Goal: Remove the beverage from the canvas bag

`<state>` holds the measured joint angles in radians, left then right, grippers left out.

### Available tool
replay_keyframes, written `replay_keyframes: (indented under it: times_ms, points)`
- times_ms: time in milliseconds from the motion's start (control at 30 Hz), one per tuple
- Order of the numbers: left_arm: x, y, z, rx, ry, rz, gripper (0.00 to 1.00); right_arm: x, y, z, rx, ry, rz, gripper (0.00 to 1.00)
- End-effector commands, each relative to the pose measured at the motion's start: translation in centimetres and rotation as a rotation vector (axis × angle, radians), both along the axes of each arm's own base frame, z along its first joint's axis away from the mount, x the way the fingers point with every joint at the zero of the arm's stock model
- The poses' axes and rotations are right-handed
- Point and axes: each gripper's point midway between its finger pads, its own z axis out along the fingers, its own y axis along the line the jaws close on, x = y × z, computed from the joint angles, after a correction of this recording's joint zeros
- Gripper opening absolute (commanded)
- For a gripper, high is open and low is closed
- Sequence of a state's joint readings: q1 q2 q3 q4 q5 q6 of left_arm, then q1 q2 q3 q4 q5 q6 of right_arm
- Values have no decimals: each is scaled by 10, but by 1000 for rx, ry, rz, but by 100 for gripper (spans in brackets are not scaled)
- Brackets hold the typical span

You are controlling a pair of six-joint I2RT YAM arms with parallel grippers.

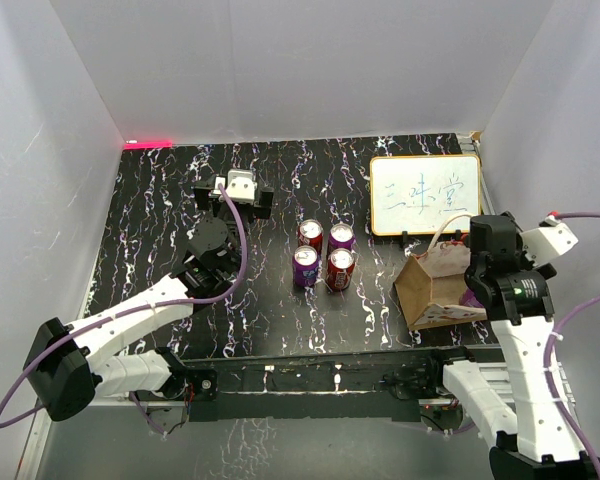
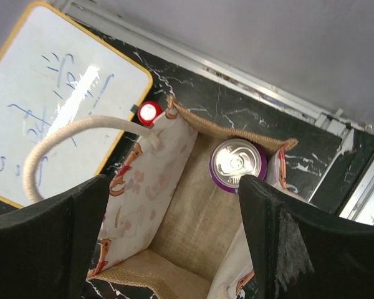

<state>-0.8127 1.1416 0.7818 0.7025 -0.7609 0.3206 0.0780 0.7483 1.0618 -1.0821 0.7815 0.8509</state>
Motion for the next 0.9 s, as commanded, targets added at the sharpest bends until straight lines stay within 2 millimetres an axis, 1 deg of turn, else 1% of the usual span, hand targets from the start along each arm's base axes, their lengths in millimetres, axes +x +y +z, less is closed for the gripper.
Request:
replay_keyframes:
  times_ms: [0, 167, 267, 500, 667, 867]
  points:
    - [-8, -3, 19, -32, -60, -30, 97, 2, 4, -23, 106, -32, -93, 86]
    - [-8, -4, 18, -24, -61, -33, 97, -2, 3, -42, 140, -15, -163, 83]
    - [-8, -4, 17, -22, -61, -33, 97, -1, 3, -49, 148, -6, -177, 82]
    - [-6, -6, 13, -6, -57, -33, 97, 2, 6, -70, 184, 48, -209, 82]
    - [-6, -8, 11, -3, -52, -39, 97, -7, 4, -90, 235, 104, -260, 83]
    - [-6, -9, 12, 0, -56, -42, 97, -21, -5, -105, 244, 142, -316, 87]
